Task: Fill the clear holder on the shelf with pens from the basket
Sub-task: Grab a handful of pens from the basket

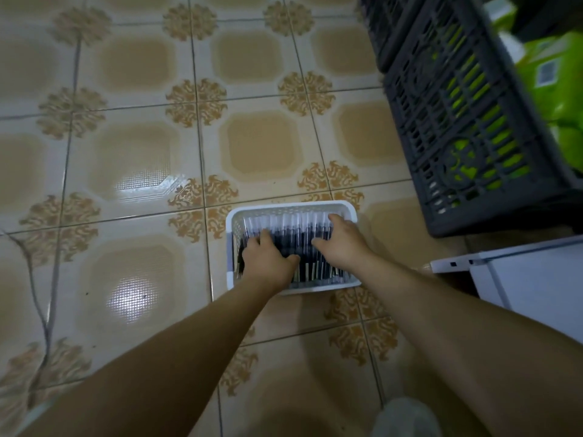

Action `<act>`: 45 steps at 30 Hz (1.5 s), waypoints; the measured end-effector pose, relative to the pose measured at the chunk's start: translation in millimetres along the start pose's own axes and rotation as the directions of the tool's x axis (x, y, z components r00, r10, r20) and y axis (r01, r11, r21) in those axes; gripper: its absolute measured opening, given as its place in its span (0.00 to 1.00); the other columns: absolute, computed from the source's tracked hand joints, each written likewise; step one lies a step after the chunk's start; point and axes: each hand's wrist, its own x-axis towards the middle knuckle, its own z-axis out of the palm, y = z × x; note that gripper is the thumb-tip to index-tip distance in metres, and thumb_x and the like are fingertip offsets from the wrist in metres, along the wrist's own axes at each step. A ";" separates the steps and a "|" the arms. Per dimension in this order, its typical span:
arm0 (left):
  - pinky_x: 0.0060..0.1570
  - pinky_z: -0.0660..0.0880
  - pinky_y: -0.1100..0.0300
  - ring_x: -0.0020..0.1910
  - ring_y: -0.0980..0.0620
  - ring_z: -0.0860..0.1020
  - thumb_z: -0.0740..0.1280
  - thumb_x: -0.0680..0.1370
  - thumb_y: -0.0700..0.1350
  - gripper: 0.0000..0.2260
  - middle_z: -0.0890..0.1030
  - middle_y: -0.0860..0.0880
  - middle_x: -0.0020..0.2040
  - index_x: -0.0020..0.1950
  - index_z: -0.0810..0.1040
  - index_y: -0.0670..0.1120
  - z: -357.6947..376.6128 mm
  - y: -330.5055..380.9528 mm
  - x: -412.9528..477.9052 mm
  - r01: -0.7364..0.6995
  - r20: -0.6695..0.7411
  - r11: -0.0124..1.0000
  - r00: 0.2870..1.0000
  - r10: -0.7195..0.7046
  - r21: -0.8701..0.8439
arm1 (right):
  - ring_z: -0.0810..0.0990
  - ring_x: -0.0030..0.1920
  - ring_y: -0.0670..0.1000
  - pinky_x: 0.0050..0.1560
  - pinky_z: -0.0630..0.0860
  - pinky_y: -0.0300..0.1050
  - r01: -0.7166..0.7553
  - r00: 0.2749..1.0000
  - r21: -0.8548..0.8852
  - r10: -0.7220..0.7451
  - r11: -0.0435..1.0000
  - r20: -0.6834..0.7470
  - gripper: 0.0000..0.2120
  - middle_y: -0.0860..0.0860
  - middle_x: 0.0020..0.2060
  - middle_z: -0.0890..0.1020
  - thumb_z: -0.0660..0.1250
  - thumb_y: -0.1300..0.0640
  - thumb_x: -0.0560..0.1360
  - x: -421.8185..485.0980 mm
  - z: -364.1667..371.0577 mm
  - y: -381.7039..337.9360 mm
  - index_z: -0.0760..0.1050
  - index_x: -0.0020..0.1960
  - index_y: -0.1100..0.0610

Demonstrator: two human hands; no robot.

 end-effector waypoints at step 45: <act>0.49 0.77 0.57 0.51 0.50 0.80 0.68 0.76 0.38 0.13 0.82 0.48 0.52 0.60 0.76 0.45 16.1 -2.5 20.2 0.050 0.118 0.730 0.992 0.042 -0.682 | 0.81 0.52 0.54 0.57 0.78 0.53 0.007 1.000 0.562 -0.006 0.827 -0.005 0.10 0.54 0.51 0.83 0.66 0.62 0.77 5.7 14.1 -19.6 0.79 0.57 0.58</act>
